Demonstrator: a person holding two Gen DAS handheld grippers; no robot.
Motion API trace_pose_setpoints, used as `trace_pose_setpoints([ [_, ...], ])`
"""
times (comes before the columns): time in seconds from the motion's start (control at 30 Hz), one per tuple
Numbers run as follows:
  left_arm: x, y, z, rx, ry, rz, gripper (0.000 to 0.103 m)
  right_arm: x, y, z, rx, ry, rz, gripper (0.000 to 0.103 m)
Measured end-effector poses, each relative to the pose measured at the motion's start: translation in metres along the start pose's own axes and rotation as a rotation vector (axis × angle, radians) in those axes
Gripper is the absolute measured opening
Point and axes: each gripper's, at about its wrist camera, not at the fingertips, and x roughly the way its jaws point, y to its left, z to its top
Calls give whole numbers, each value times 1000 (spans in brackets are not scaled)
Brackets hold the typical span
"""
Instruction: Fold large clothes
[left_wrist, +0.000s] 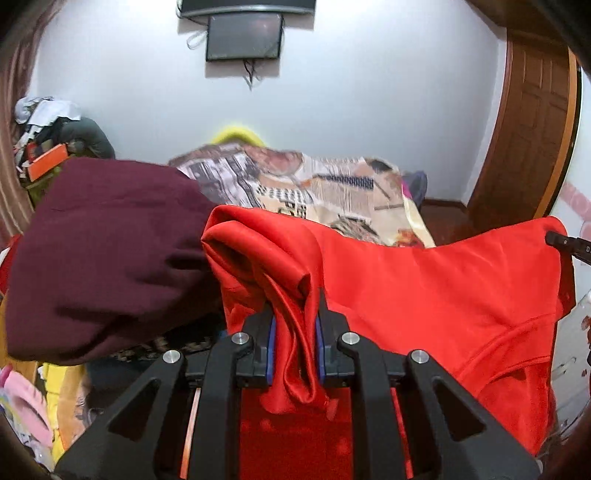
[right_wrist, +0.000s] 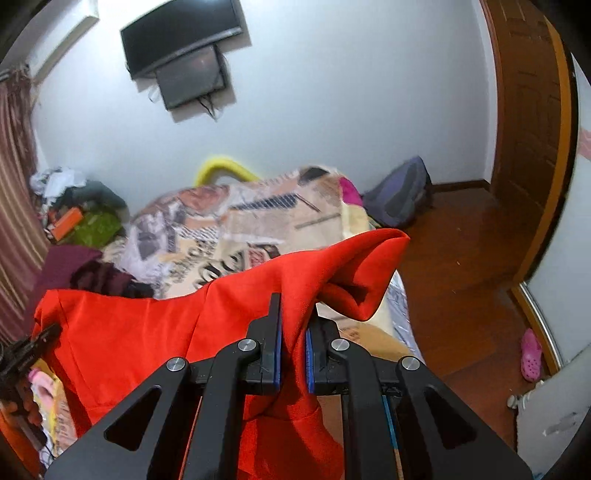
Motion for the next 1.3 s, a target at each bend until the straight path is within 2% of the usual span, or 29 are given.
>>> trace_pose_setpoints([
  [0.2,55,-2,-6,0,106,1,16,39,-22,-15,15,79,-44,8],
  [0.33,81,-1,-12,18,146,28,17,64,-38,-26,38,137,-69,8],
  [0.5,100,7,-21,10,188,34,19,79,-56,-41,69,193,-62,9],
  [0.63,101,3,-27,47,196,59,21,78,-58,-47,52,199,-62,10],
  [0.67,101,1,-28,61,197,67,23,76,-57,-47,46,199,-65,10],
  [0.77,101,-3,-30,90,213,99,36,71,-54,-46,38,205,-69,10],
  [0.87,90,-2,-31,83,203,100,43,61,-51,-45,30,213,-76,11],
  [0.9,85,-1,-32,80,199,98,49,56,-50,-45,27,210,-78,13],
  [0.97,75,-1,-31,80,186,98,54,47,-48,-45,17,201,-88,17],
  [1.03,65,-2,-31,90,178,97,55,31,-43,-45,-5,181,-90,21],
  [1.2,34,-4,-36,95,160,70,66,-6,-27,-50,-41,140,-67,51],
  [1.3,19,-5,-45,96,154,61,67,-19,-17,-55,-40,135,-21,56],
])
